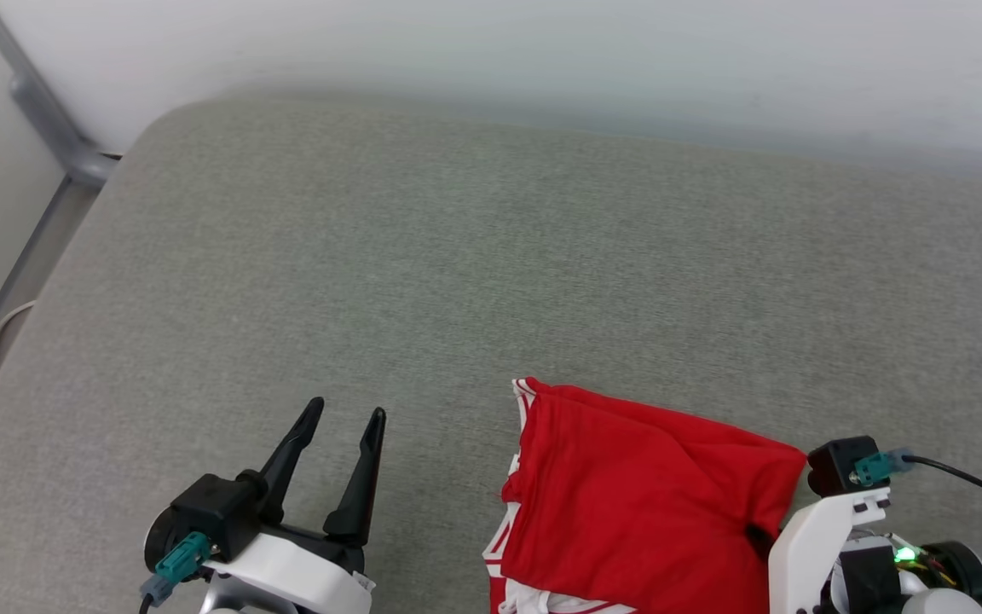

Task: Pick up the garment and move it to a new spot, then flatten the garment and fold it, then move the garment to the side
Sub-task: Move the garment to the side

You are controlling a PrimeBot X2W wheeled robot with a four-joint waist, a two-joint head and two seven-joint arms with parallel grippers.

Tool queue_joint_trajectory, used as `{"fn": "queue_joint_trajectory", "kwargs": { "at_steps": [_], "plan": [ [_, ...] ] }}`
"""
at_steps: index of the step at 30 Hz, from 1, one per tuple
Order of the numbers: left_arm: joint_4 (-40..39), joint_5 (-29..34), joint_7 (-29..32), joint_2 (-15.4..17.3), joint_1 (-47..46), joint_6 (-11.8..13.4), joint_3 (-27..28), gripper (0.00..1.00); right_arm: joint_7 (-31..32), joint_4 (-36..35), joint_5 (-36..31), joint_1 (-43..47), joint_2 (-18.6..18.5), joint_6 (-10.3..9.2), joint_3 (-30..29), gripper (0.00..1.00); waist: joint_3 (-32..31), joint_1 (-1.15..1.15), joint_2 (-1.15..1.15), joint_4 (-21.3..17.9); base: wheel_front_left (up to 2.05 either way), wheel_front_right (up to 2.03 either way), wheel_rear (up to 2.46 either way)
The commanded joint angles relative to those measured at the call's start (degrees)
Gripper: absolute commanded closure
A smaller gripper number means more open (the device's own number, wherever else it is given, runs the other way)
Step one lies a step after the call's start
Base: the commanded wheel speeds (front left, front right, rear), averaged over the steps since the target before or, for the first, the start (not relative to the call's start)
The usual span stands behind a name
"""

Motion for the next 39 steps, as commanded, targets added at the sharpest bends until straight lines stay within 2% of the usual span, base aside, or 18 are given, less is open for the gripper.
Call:
{"fn": "queue_joint_trajectory", "kwargs": {
  "at_steps": [1,6,16,20,23,27,31,39],
  "plan": [
    [-0.4,-0.2,-0.1,0.1,-0.7,-0.1,-0.7,0.00,-0.4,-0.2,-1.1,-0.4,-1.4,-0.12,0.4,1.00,-0.3,0.00,0.00,-1.2,0.00,0.00,0.00],
    [-1.1,-0.4,-0.1,0.4,-1.1,-0.1,-1.4,0.00,-0.8,-3.9,-3.5,-2.3,-6.3,-0.11,4.9,1.00,0.0,0.00,0.00,-4.6,0.00,0.00,0.00],
    [-3.4,0.2,-0.1,1.5,-1.9,-0.1,-4.1,0.00,1.7,-9.6,-2.5,-9.2,-25.8,-0.10,15.2,1.00,2.5,0.00,0.00,-16.2,0.00,0.00,0.00],
    [-4.6,0.5,-0.1,2.6,-3.5,-0.1,-6.0,0.00,-0.6,-8.4,-2.4,-13.6,-33.4,-0.10,18.3,1.00,5.1,0.00,0.00,-20.9,0.00,0.00,0.00],
    [-5.5,0.8,-0.1,3.8,-5.3,-0.1,-7.8,0.00,-3.5,-5.8,-2.0,-17.4,-37.5,-0.11,20.5,1.00,7.4,0.00,0.00,-23.9,0.00,0.00,0.00],
    [-6.7,1.1,-0.1,4.8,-7.0,-0.1,-8.4,0.00,-7.0,-2.4,-1.5,-20.9,-39.7,-0.11,21.4,1.00,10.0,0.00,0.00,-26.5,0.00,0.00,0.00],
    [-8.8,1.9,0.1,7.1,-9.3,-0.1,-10.1,0.00,-11.3,3.5,-1.0,-24.7,-40.8,-0.11,19.4,1.00,13.8,0.00,0.00,-28.7,0.00,0.00,0.00],
    [-17.6,3.5,4.9,11.4,-13.5,0.2,-10.8,0.00,-20.1,18.4,-4.4,-32.4,-39.3,-0.11,12.0,1.00,22.3,0.00,0.00,-29.5,0.00,0.00,0.00]
  ]
}}
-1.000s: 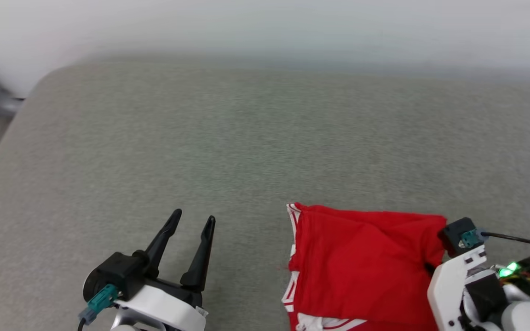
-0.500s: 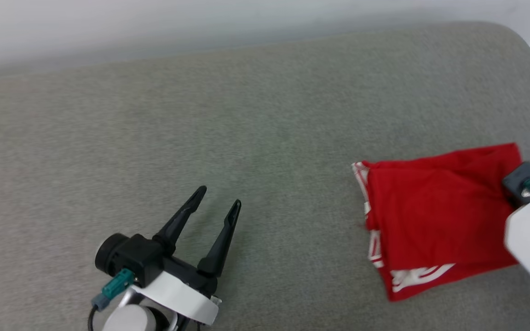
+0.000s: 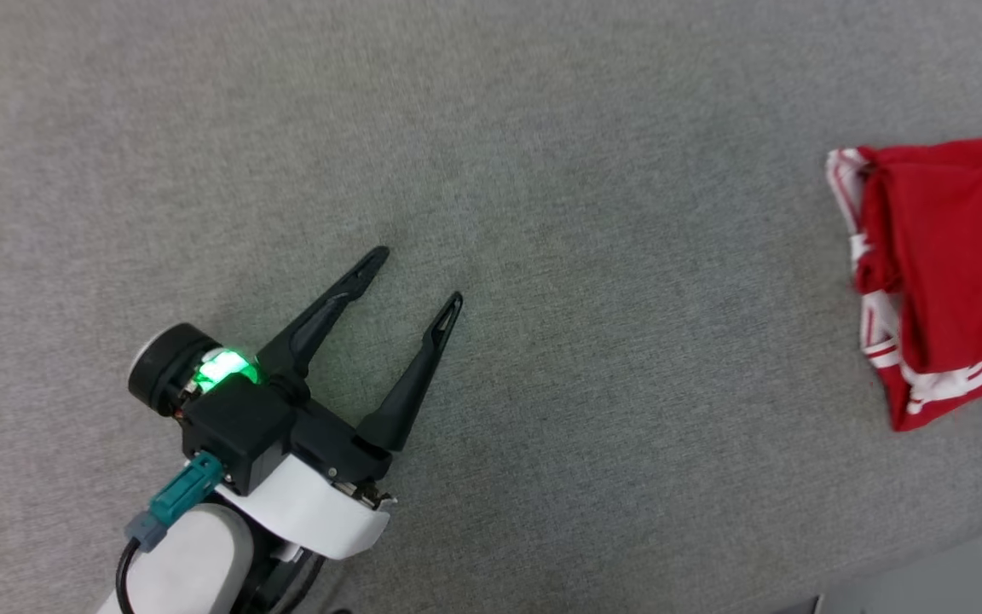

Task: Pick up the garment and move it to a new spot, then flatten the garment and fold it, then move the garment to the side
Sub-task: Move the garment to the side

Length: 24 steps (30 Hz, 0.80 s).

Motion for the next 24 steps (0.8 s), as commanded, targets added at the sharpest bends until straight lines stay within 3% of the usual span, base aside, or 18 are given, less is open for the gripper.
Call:
{"fn": "queue_joint_trajectory", "kwargs": {
  "at_steps": [1,8,17,18,19,20,21,22,23,24],
  "plan": [
    [-1.9,0.4,1.0,0.7,-0.9,0.1,0.1,0.00,-0.8,2.2,-1.1,-2.1,0.8,-0.11,-1.3,1.00,3.5,-0.01,0.00,-0.5,0.00,0.00,0.00],
    [-9.2,0.5,5.0,3.5,-1.4,1.1,1.9,0.00,-3.7,12.8,-4.4,-7.9,1.6,-0.11,-8.2,1.00,6.6,-0.01,0.00,0.7,0.00,0.00,0.00],
    [-11.1,-0.8,5.8,4.8,0.3,2.1,3.6,0.00,-6.2,20.5,-7.0,-11.4,4.2,-0.11,-12.0,1.00,7.2,-0.01,0.00,2.0,0.00,0.00,0.00],
    [-10.9,-1.0,5.4,4.6,0.4,2.2,3.6,0.00,-6.4,21.1,-7.3,-11.5,4.3,-0.11,-12.2,0.69,7.1,-0.01,0.00,2.2,0.00,0.00,0.00],
    [-10.7,-1.2,5.1,4.4,0.4,2.3,3.6,0.00,-6.5,21.7,-7.6,-11.6,4.4,-0.11,-12.4,0.64,7.0,-0.01,0.00,2.4,0.00,0.00,0.00],
    [-10.5,-1.5,4.9,4.3,0.5,2.2,3.5,0.00,-6.7,22.3,-7.9,-11.6,4.3,-0.11,-12.7,0.66,6.7,-0.01,0.00,2.6,0.00,0.00,0.00],
    [-10.2,-1.6,4.6,4.2,0.6,2.2,3.3,0.00,-6.9,22.8,-8.5,-11.9,4.1,-0.11,-13.2,0.55,6.4,-0.01,0.00,2.8,0.00,0.00,0.00],
    [-9.8,-1.8,4.4,3.9,0.7,2.2,3.3,0.00,-7.3,23.2,-9.0,-12.1,4.1,-0.11,-13.7,0.11,5.9,-0.01,0.00,3.0,0.00,0.00,0.00],
    [-9.4,-1.9,4.0,3.7,0.8,2.3,3.2,0.00,-7.2,23.8,-9.3,-12.5,3.8,-0.11,-14.6,0.00,5.5,-0.01,0.00,3.2,0.00,0.00,0.00],
    [-8.8,-2.2,3.7,3.5,0.8,2.3,3.2,0.00,-7.0,24.4,-9.9,-12.4,3.9,-0.10,-14.8,0.00,4.9,-0.01,0.00,3.4,0.00,0.00,0.00]
  ]
}}
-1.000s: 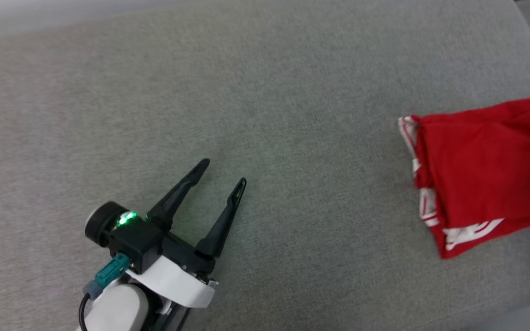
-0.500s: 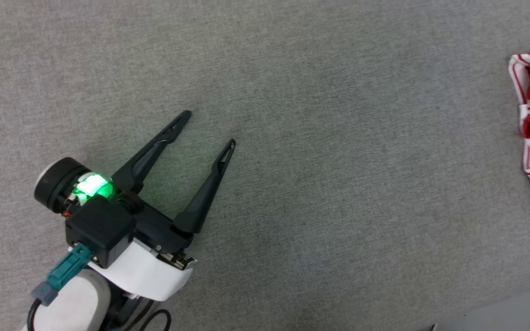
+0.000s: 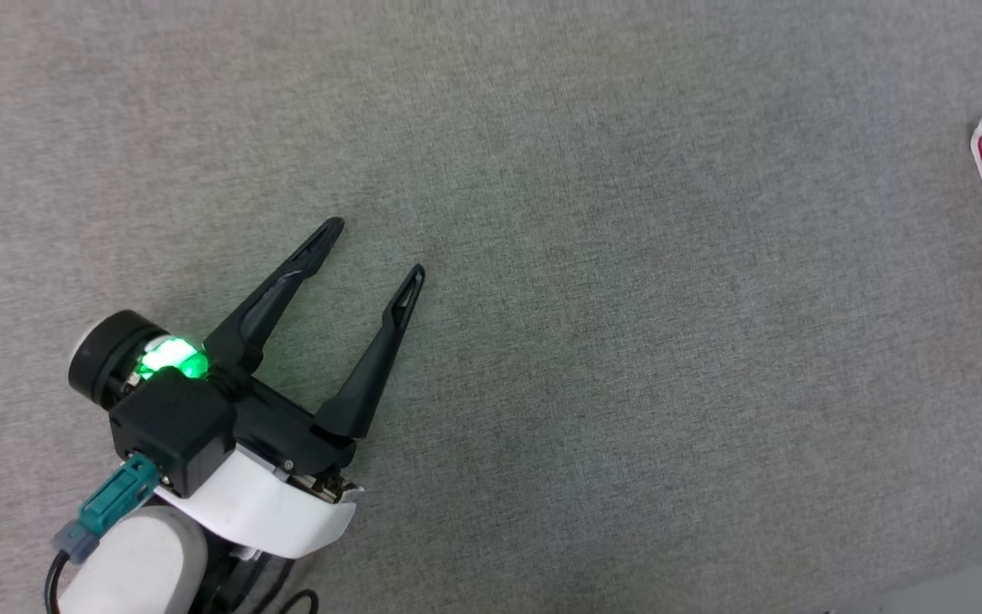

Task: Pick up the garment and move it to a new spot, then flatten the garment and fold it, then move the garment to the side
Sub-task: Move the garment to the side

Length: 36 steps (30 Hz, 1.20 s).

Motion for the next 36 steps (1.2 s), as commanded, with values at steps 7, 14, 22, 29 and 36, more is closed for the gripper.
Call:
{"fn": "queue_joint_trajectory", "kwargs": {
  "at_steps": [7,14,22,29,36],
  "plan": [
    [6.0,-2.0,-4.7,-2.7,1.8,1.0,0.3,0.00,-1.4,-0.2,0.1,-1.4,-0.8,-0.10,0.9,0.00,-8.2,-0.01,0.00,2.3,0.00,0.00,0.00],
    [12.8,-4.5,-7.9,-4.7,5.2,2.1,3.1,0.00,-4.1,-5.7,8.2,0.0,2.9,-0.11,2.2,0.00,-17.1,-0.01,0.00,4.7,0.00,0.00,0.00],
    [17.1,-5.7,-8.9,-7.7,9.6,3.9,7.2,0.00,-6.0,-23.5,21.8,8.5,10.6,-0.10,4.1,0.00,-24.6,-0.01,0.00,7.8,0.00,0.00,0.00],
    [19.3,-6.1,-8.9,-9.8,12.4,4.5,8.9,0.00,-10.6,-39.6,22.6,20.8,17.6,-0.09,3.4,0.00,-28.6,-0.01,0.00,10.7,0.00,0.00,0.00],
    [21.2,-4.7,-8.9,-10.8,15.0,4.1,9.3,0.00,-14.0,-46.8,19.6,32.5,25.1,-0.09,2.8,0.00,-32.0,-0.01,0.00,12.5,0.00,0.00,0.00]
  ]
}}
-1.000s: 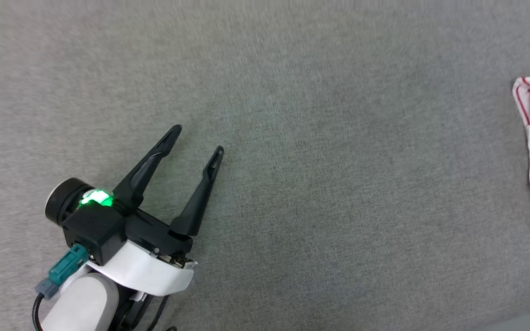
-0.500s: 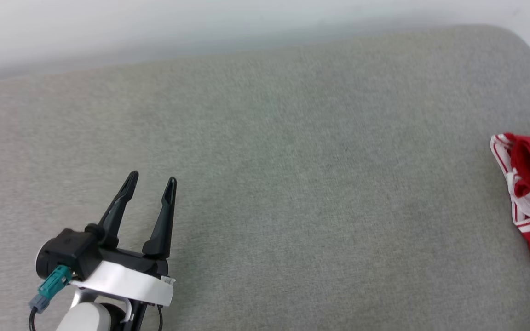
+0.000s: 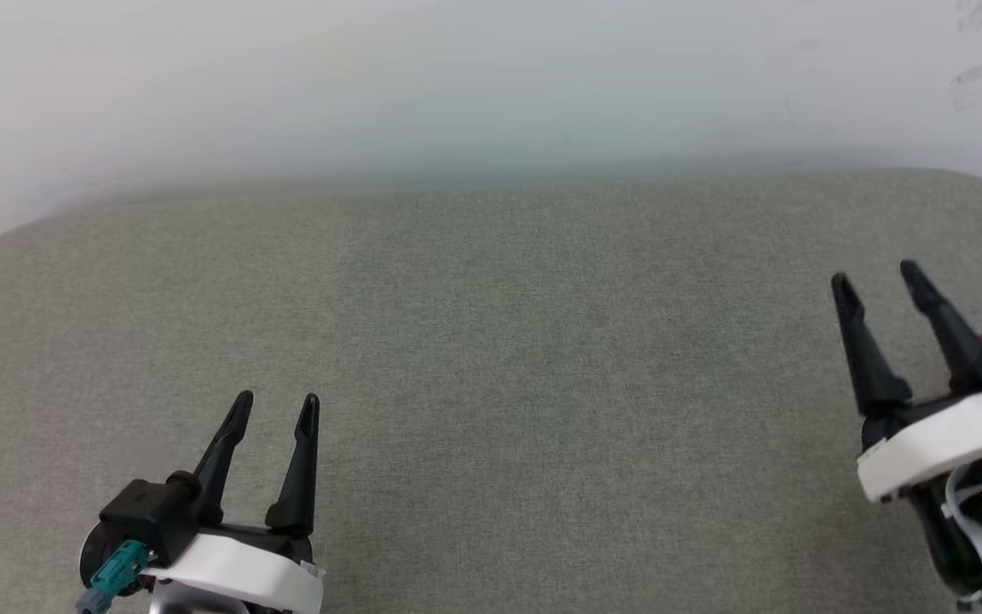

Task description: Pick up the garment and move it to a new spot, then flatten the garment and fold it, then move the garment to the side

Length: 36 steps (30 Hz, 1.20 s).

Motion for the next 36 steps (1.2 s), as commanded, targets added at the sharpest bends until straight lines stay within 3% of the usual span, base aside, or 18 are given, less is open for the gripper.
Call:
{"fn": "queue_joint_trajectory", "kwargs": {
  "at_steps": [1,15,36],
  "plan": [
    [0.3,0.6,-0.2,-0.3,0.9,-0.3,0.1,0.00,-0.9,-0.8,-0.8,1.9,0.8,-0.07,-0.4,0.00,-1.1,0.01,0.00,1.0,0.00,0.00,0.00],
    [4.1,3.1,-0.2,-3.3,3.8,-2.9,2.3,0.00,-8.0,-0.8,-4.8,13.9,9.5,-0.06,-2.0,0.00,-2.6,0.01,0.00,2.1,0.00,0.00,0.00],
    [6.5,8.9,-0.2,-6.9,3.9,-5.0,6.4,0.00,-8.3,-0.3,-7.4,14.4,10.7,-0.06,-0.9,0.00,-2.9,0.01,0.00,1.7,0.00,0.00,0.00]
  ]
}}
